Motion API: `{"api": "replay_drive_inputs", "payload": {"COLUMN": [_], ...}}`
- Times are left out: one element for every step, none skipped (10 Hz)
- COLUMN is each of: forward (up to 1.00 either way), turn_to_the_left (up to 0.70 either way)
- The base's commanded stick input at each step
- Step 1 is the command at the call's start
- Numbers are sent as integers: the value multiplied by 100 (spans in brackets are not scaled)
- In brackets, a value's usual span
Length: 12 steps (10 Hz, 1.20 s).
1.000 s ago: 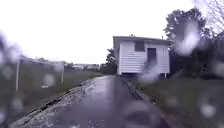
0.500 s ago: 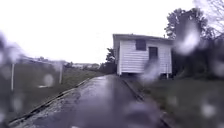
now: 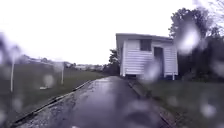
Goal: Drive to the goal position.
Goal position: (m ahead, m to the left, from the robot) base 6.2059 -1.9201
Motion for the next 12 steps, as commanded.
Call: {"api": "replay_drive_inputs", "payload": {"forward": [69,70,68,68,68,68,68,68,68,68,68,68], "turn_to_the_left": [0,0,0,0,0,0,0,0,0,0,0,0]}}
